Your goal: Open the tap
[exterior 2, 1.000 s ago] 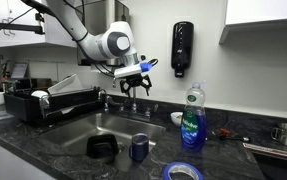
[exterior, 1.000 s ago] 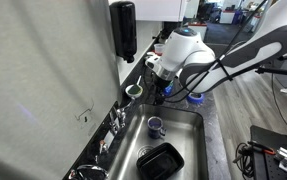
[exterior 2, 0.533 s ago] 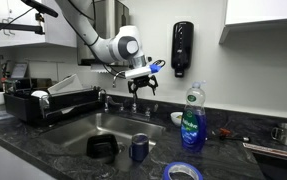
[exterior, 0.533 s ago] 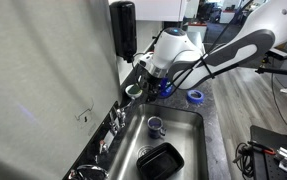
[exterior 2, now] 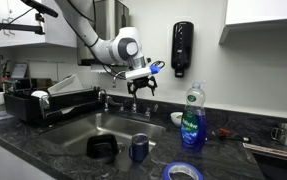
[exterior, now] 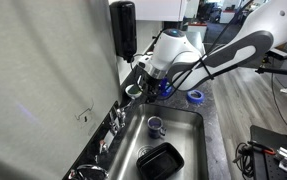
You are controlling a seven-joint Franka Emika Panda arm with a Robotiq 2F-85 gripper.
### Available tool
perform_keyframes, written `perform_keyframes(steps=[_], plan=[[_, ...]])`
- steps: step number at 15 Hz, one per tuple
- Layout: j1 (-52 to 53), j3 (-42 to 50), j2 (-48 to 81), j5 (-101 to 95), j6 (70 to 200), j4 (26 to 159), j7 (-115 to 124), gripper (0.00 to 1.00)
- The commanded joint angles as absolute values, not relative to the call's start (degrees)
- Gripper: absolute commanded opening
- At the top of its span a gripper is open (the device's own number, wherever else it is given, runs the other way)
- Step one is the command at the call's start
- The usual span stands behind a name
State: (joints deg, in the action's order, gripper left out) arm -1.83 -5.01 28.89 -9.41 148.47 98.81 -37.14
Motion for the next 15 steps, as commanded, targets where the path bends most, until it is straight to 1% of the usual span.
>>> perform_keyframes(steps=[1, 7, 15], plan=[[-4.7, -7.2, 32.6, -8.8, 149.8, 95.1, -43.9, 1.00], [-5.6, -7.6, 38.8, -8.8, 148.9, 88.2, -50.5, 1.00], [-4.3, -8.3, 45.9, -9.3, 147.9, 79.4, -53.4, 1.00]])
